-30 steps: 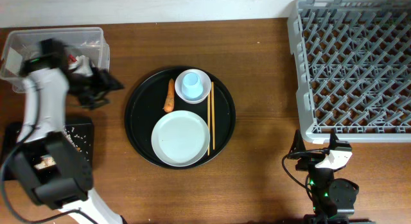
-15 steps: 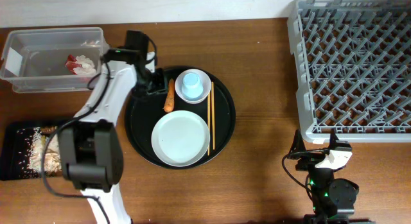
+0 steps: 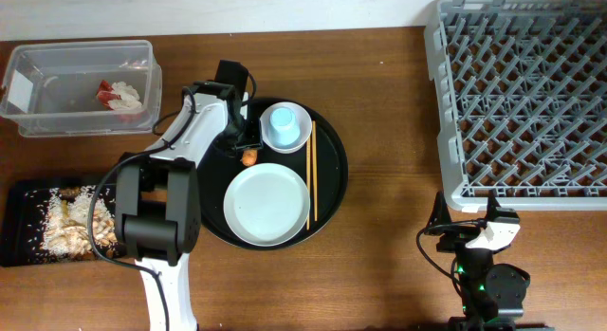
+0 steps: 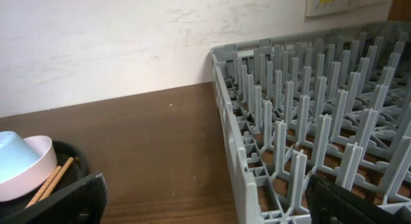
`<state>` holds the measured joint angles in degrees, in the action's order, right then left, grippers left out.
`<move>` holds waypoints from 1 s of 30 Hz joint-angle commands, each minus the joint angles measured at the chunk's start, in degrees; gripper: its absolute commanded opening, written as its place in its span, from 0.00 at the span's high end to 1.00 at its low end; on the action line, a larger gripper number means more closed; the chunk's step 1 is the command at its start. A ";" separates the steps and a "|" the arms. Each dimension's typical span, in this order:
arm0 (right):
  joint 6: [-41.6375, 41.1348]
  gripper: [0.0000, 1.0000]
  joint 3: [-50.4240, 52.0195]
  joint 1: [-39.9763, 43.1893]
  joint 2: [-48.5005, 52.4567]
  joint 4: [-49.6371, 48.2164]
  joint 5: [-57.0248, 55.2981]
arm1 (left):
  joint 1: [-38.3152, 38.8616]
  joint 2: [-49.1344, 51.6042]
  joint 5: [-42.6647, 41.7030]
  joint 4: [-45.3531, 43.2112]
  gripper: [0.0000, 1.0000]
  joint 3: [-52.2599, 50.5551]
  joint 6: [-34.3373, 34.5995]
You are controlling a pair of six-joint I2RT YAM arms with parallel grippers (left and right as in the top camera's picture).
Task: Sort waste into correct bins and load items into the dishwasher rack
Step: 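Grasp the orange carrot on the round tray with the left gripper, then carry the carrot left and release it onto the black tray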
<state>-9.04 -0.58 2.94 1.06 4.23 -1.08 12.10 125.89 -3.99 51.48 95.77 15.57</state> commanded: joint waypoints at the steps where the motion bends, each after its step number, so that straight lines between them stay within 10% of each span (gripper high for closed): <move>1: -0.46 0.02 0.20 -0.31 -0.33 0.50 -0.94 | -0.09 0.79 0.90 -0.48 0.45 -0.17 -0.24; 9: -0.46 0.02 0.20 -0.31 -0.33 0.50 -0.94 | 0.66 2.10 1.53 -0.28 0.46 -1.14 -0.28; 21: -0.46 0.02 0.20 -0.31 -0.33 0.50 -0.94 | 0.39 1.86 2.34 2.27 0.88 3.17 -0.24; 30: -0.46 0.02 0.20 -0.31 -0.33 0.50 -0.94 | -4.11 -0.92 2.36 11.15 0.88 12.76 -0.24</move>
<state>-9.04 -0.58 2.94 1.06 4.23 -1.08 11.46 126.41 -2.31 60.10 104.27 15.53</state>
